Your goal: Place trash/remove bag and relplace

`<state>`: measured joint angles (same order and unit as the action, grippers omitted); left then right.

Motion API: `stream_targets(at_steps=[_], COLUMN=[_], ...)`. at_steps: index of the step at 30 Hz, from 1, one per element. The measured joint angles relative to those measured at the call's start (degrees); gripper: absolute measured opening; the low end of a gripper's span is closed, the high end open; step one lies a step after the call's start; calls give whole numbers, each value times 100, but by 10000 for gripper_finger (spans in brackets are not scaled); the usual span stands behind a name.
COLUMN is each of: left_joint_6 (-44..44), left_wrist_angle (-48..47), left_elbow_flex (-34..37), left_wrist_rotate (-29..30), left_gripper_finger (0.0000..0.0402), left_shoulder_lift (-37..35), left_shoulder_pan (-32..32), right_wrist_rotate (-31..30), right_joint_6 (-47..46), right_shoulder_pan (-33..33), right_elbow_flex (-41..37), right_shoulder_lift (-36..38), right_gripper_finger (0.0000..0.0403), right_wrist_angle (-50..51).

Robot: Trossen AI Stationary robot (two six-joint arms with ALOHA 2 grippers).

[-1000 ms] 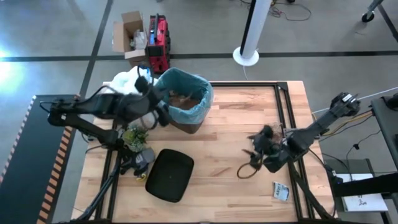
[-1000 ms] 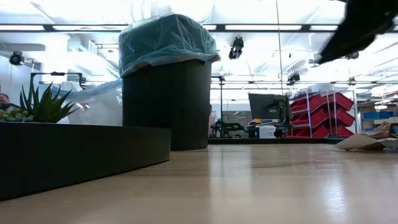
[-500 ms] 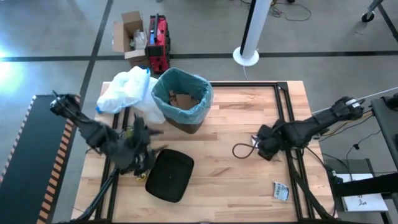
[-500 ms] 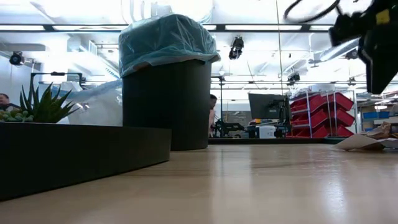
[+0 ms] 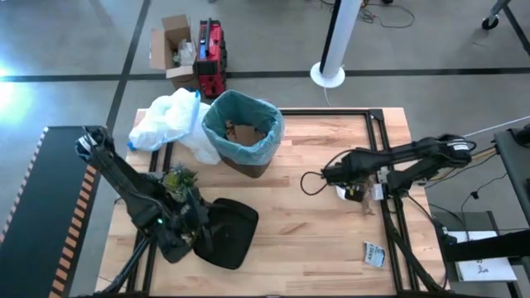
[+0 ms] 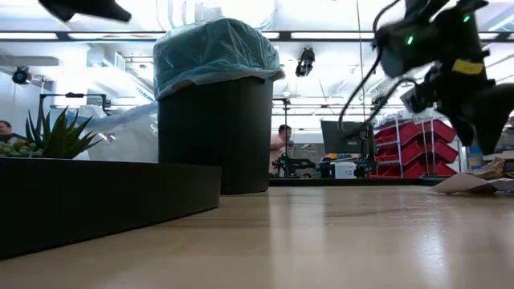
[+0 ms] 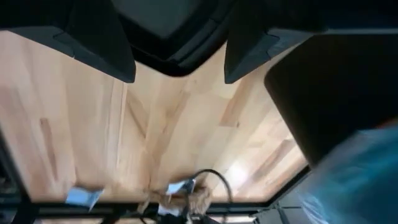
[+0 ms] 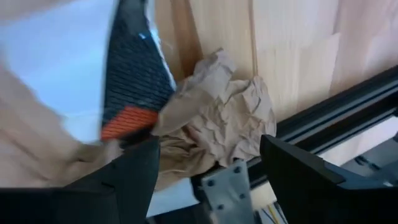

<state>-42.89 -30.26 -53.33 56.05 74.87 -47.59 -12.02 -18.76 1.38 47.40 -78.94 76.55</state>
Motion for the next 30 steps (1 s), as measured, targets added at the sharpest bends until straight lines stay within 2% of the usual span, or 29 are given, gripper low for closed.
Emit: stream_targets(at_steps=[5, 8, 16, 20, 26, 28, 30], left_joint_6=[-60, -125, -119, -113, 32, 34, 17], left_wrist_angle=[254, 413, 665, 651, 514, 424, 318], left_elbow_flex=[82, 82, 54, 32, -18, -18, -18], left_wrist_rotate=[-5, -138, -162, -161, -157, -155, -155], left_gripper_finger=[241, 244, 237, 229, 218, 215, 213], left_shoulder_lift=[597, 914, 1406, 1397, 1244, 1211, 1202], left_shoulder_pan=[-3, -15, -48, -62, -85, -85, -84], right_wrist_rotate=[15, 260, 835, 1079, 1097, 1062, 1056], right_joint_6=[541, 648, 1121, 1512, 1734, 1737, 1664], right_shoulder_pan=[704, 1111, 1298, 1138, 682, 460, 228], right_elbow_flex=[-235, -311, -295, -70, 655, 1013, 1402], right_shoulder_lift=[-374, -582, -1144, -1350, -1196, -1051, -893], right_gripper_finger=[267, 255, 212, 161, 24, 10, 18], right_wrist_angle=[-174, -376, -1886, -2188, -2286, -2280, -2284])
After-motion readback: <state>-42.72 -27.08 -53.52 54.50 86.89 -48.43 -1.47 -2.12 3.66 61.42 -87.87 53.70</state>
